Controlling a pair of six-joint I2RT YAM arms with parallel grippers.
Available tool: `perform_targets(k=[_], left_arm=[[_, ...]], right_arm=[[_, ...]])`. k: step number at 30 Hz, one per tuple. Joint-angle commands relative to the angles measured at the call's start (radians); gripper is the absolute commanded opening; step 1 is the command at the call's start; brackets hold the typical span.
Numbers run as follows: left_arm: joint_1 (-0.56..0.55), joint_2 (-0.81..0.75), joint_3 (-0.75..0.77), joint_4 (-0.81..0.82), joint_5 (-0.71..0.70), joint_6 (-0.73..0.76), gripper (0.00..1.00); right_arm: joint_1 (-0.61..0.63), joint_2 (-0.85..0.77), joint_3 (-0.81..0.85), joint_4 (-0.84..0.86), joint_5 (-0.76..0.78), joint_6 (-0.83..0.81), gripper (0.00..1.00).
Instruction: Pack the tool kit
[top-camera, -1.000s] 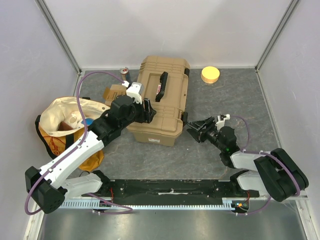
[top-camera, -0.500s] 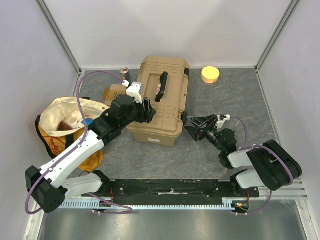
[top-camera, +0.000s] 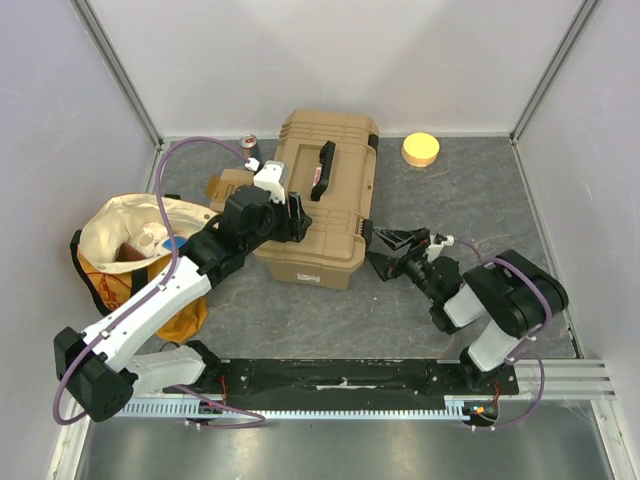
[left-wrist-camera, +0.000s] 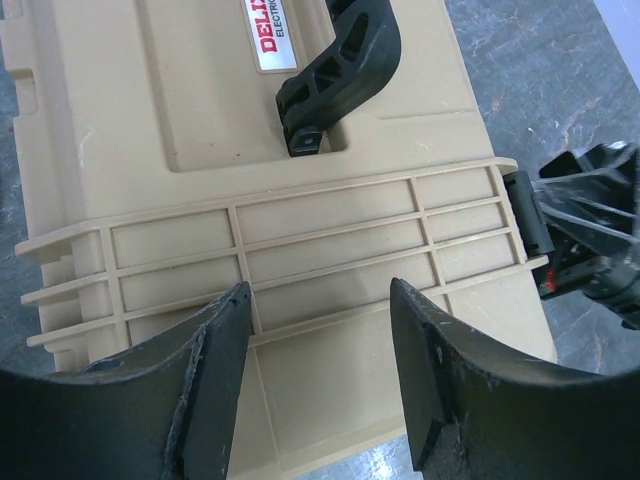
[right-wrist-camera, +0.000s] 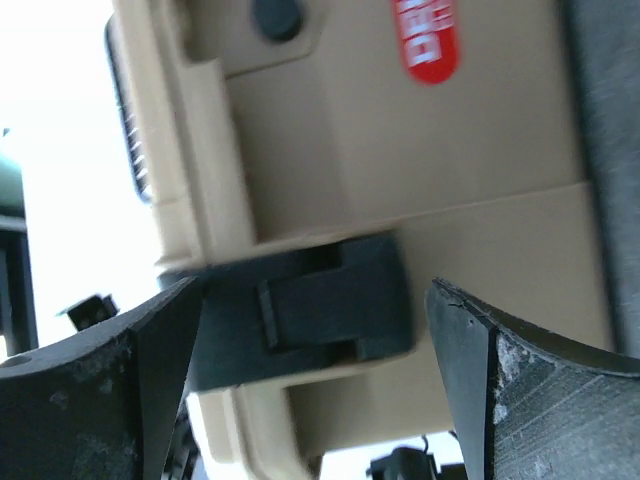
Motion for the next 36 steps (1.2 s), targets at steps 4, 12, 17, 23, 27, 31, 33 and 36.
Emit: perform_targets(k=[4, 12, 17, 23, 27, 31, 33, 36], left_arm=[[-0.029, 0.129, -0.078, -0.147, 0.178, -0.085, 0.62], [-0.027, 0.119, -0.082, -0.153, 0.171, -0.084, 0.62], [-0.027, 0.116, -0.079, -0.158, 0.163, -0.081, 0.62], [-0.027, 0.122, -0.073, -0.159, 0.158, -0.084, 0.62], [-0.027, 0.120, -0.068, -0.161, 0.157, -0.087, 0.62], [-0.027, 0.119, -0.065, -0.167, 0.154, -0.085, 0.62], [-0.027, 0.117, -0.065, -0.170, 0.152, -0.087, 0.62], [-0.027, 0.114, -0.065, -0.173, 0.151, -0.088, 0.62]], right_arm=[[0.067, 0.099, 0.090, 0.256, -0.014, -0.041, 0.98], [0.076, 0.021, 0.149, 0.273, 0.002, -0.066, 0.98], [0.082, -0.085, 0.158, 0.273, 0.062, 0.049, 0.98], [0.133, -0.177, 0.141, 0.253, 0.177, 0.180, 0.91], [0.158, -0.211, 0.141, 0.241, 0.231, 0.209, 0.79], [0.171, -0.228, 0.139, 0.241, 0.263, 0.226, 0.65], [0.176, -0.239, 0.139, 0.239, 0.274, 0.224, 0.63], [0.185, -0.253, 0.146, 0.235, 0.283, 0.220, 0.62]])
